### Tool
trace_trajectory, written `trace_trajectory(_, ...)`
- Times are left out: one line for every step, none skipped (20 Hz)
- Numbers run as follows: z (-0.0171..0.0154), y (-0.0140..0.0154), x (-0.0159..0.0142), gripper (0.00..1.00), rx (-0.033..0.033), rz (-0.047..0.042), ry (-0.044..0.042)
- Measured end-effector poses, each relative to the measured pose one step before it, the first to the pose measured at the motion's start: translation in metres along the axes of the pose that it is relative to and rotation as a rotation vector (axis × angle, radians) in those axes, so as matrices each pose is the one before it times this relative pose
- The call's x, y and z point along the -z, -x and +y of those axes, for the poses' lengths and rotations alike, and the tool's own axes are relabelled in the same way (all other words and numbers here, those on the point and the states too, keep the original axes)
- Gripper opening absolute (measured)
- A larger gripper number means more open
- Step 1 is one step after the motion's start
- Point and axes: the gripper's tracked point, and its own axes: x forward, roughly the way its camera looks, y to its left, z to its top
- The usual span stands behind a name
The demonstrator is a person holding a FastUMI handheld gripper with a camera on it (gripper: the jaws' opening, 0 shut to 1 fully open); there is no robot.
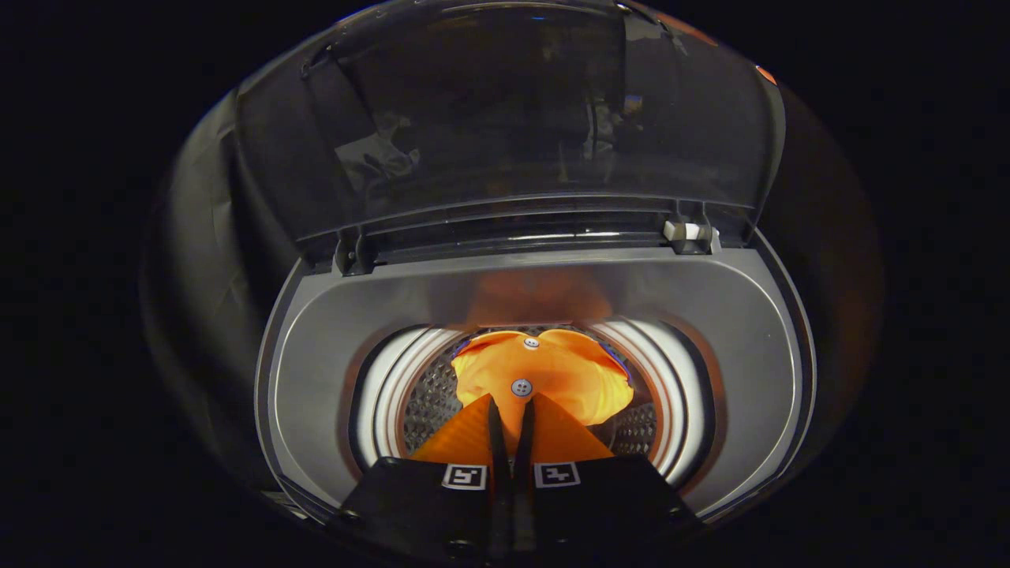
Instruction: Put the clothes into the washing machine and then close the washing machine lid.
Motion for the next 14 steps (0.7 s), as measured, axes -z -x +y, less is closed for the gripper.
trace_trajectory(-0.00048, -0.00032, -0.00128, 0.08, 0.00086, 0.00016, 0.00095)
trace_trajectory(-0.00032, 0.00012, 0.00043, 0.08, -0.00013, -0.00078, -0.00048)
trace_trajectory(0.00031, -0.00005, -0.00172, 0.09, 0.00157, -0.00495, -0.00374)
trace_trajectory(-0.00069, 0.00073, -0.00004, 0.08, -0.00238, -0.00514, -0.00429)
trace_trajectory(-0.00014, -0.00056, -0.00166, 0.14, -0.00075, -0.00083, -0.00557)
trace_trajectory(-0.00314, 0.00189, 0.00136, 0.18, 0.01291, 0.00575, -0.00313)
trace_trajectory(-0.00317, 0.00062, -0.00261, 0.35, 0.00726, -0.00665, -0.00065)
trace_trajectory(-0.00254, -0.00079, -0.00006, 0.51, 0.01140, -0.00384, 0.00088)
trace_trajectory(-0.00037, 0.00102, -0.00109, 0.68, -0.00078, 0.00203, -0.00130)
trace_trajectory(-0.00001, 0.00265, 0.00153, 0.84, -0.00122, 0.00244, -0.00003)
trace_trajectory(-0.00053, 0.00107, 0.00012, 1.00, 0.00166, 0.00212, 0.00062)
trace_trajectory(-0.00044, 0.00025, 0.00070, 1.00, -0.00008, -0.00030, -0.00260)
trace_trajectory(-0.00002, 0.00130, 0.00056, 0.99, -0.00074, 0.00144, -0.00214)
trace_trajectory(0.00012, 0.00077, 0.00151, 0.99, -0.00116, 0.00171, -0.00251)
